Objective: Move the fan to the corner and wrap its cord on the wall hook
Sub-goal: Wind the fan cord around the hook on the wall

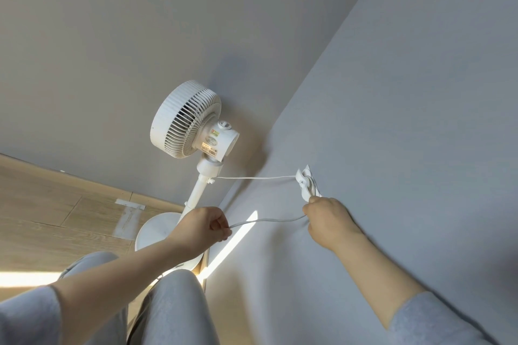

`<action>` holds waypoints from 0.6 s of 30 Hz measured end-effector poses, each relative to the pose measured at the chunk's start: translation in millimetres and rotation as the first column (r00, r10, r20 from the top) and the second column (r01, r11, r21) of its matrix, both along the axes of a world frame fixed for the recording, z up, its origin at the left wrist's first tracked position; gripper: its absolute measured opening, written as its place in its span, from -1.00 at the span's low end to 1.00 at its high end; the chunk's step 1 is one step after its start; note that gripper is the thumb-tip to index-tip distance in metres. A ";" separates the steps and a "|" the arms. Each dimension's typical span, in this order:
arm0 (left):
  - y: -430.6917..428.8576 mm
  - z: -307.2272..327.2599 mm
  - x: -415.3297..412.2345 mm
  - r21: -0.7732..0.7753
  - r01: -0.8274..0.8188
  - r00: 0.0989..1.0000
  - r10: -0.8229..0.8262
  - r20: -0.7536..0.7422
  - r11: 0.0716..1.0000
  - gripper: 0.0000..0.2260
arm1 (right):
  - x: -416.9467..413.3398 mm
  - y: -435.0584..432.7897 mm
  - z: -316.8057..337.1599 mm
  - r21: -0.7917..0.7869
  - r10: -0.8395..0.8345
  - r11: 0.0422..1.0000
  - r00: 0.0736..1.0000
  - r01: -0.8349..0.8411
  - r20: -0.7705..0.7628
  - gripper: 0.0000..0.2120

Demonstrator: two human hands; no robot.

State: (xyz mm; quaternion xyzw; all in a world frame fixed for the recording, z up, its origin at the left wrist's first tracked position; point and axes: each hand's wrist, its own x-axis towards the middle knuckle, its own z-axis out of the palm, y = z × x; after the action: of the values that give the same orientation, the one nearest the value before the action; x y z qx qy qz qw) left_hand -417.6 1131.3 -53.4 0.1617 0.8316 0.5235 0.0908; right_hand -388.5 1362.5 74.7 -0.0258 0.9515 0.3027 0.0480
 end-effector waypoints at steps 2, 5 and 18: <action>2.1 -1.9 1.8 0.003 0.021 1.000 -0.021 0.018 1.000 -0.88 | -0.4 -1.6 -7.2 0.053 0.010 0.999 1.000 -0.011 0.015 -0.75; 2.4 -7.4 1.8 0.019 0.013 0.999 -0.014 0.045 1.000 -0.89 | -5.1 -0.9 -17.2 0.059 0.009 0.998 1.000 -0.011 0.028 -0.73; 7.0 -28.9 -18.8 -0.003 -0.079 0.990 0.079 0.117 0.997 -0.75 | -32.7 -3.2 -49.3 -0.095 -0.040 0.995 0.999 0.039 -0.009 -0.64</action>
State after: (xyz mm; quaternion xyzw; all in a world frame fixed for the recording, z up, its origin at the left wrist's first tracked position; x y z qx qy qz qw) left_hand -436.5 1138.3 -82.3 0.0977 0.8302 0.5359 0.1185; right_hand -421.3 1359.3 25.4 -0.0077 0.9654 0.2563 0.0474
